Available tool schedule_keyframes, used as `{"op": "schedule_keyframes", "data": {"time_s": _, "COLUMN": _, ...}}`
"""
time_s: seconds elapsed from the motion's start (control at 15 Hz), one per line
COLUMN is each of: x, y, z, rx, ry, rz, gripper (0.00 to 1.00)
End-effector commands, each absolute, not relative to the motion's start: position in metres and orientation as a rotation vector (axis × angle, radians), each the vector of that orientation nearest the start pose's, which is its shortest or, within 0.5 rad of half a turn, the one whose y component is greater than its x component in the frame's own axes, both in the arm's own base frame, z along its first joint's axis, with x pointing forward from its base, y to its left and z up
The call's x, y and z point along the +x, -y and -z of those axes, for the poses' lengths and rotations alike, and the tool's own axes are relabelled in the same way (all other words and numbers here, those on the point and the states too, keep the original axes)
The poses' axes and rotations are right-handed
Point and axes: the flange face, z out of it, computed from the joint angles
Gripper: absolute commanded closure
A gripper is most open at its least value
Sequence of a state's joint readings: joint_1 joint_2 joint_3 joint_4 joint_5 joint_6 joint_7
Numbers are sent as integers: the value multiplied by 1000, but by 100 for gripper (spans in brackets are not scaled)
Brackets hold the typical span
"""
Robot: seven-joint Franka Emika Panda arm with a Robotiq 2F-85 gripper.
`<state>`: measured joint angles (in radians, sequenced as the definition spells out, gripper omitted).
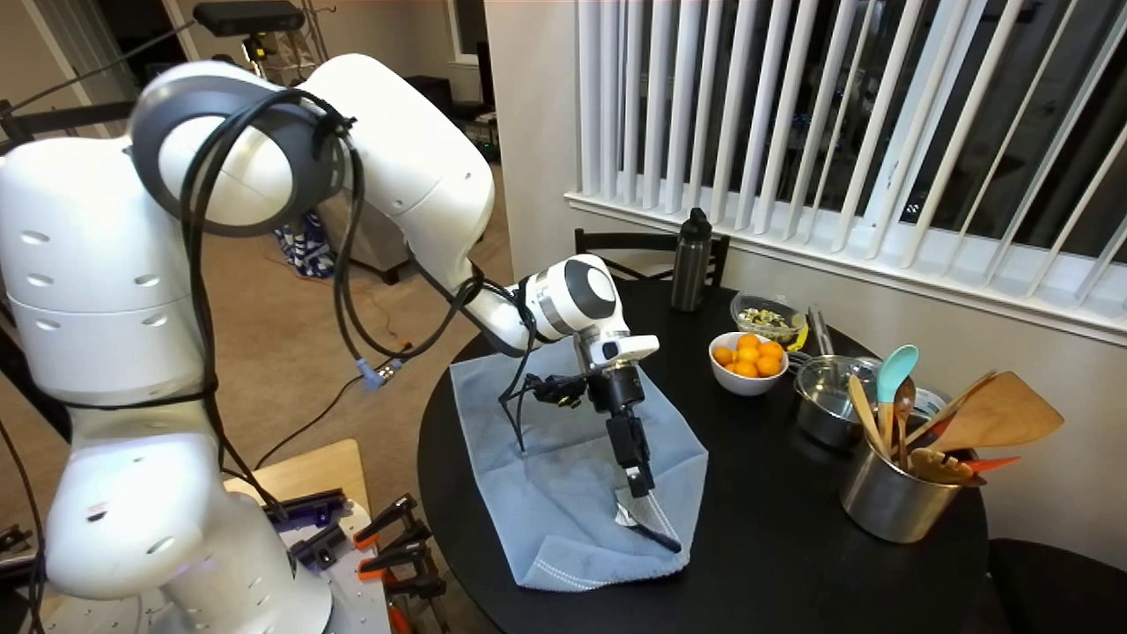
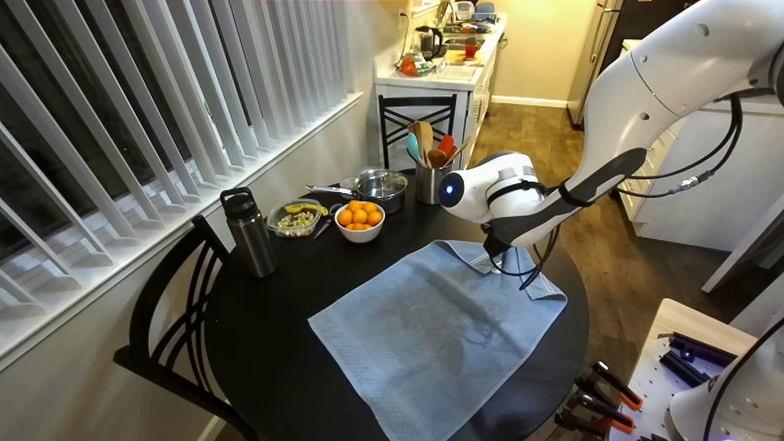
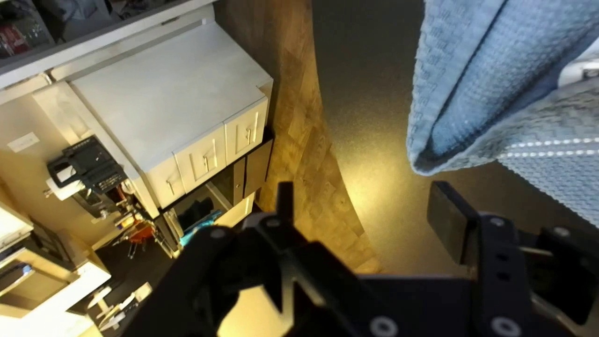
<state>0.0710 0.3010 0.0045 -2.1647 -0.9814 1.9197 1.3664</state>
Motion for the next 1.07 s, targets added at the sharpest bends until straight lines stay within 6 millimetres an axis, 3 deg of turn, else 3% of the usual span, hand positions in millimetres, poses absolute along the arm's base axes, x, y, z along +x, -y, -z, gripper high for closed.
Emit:
{"op": "schedule_keyframes", "data": {"time_s": 0.0, "x": 528, "y": -7, "z": -252, "rx": 2152, "ry": 893, "rz": -77, "gripper": 0}}
{"op": "schedule_keyframes", "data": {"time_s": 0.33, "x": 532, "y": -32, "z": -268, "rx": 2207, "ry": 1210, "rz": 104, "gripper": 0}}
{"op": "schedule_keyframes", "data": {"time_s": 0.73, "x": 523, "y": -24, "z": -263, "rx": 2227, "ry": 1573, "rz": 266, "gripper": 0}}
{"op": "schedule_keyframes", "data": {"time_s": 1.0, "x": 517, "y": -22, "z": -260, "rx": 2192, "ry": 1826, "rz": 232, "gripper": 0}}
